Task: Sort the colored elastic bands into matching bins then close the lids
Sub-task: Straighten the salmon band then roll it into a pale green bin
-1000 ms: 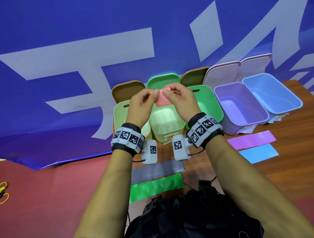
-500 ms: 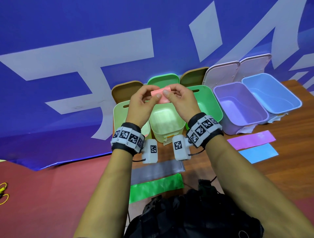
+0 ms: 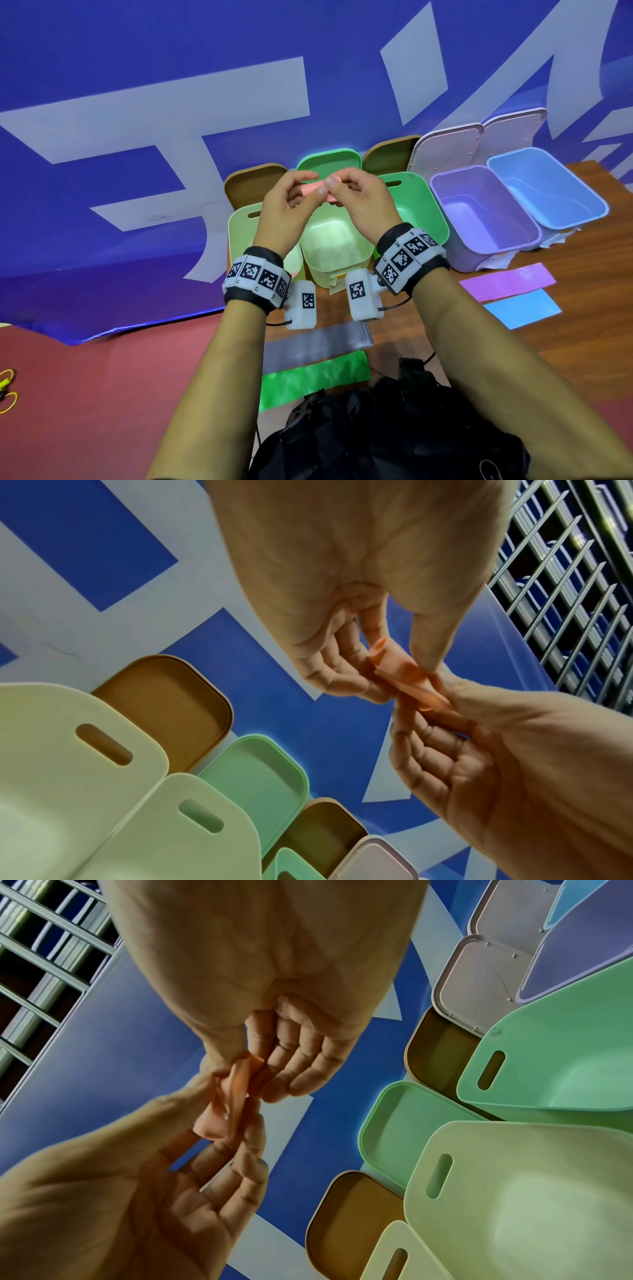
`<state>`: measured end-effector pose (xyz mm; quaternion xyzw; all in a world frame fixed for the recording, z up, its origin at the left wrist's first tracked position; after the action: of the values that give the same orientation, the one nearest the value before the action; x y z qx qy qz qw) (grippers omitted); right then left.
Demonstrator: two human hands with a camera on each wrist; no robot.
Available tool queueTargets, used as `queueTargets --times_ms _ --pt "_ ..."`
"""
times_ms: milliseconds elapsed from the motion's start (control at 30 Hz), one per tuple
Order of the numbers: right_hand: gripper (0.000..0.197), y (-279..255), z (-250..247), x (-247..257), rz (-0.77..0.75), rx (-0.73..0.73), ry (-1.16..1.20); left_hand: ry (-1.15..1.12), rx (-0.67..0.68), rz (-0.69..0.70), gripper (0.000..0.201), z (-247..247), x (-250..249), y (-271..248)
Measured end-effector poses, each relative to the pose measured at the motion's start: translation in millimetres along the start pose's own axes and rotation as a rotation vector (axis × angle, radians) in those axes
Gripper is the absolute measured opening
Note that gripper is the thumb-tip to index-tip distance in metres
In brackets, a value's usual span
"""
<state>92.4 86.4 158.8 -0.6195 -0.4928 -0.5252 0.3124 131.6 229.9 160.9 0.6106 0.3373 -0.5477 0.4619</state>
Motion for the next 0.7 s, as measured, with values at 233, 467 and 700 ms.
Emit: queueTargets --times_ms 233,467,700 --pt "0.025 -3 2 -2 0.032 -0.005 -0.023 0.005 0.008 0.010 0.022 -4 4 1" --pt "0.019 -7 2 0 0.059 0.015 0.067 0.009 -0.016 -0.013 0.016 -4 10 1" --pt "0.017 -5 3 -5 0.057 0.026 0.046 0.002 -0.009 -0.059 0.023 -5 13 0"
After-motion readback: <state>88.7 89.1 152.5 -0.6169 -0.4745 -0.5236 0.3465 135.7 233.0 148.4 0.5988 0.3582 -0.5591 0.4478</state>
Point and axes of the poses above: each hand's wrist, its own y-axis towards the middle knuckle, its own z-axis out of the palm, x = y × z, the point moved 3 cm from there along y, towards the middle knuckle, and after that the axes turned 9 degrees about -y, right-handed, at the moved point
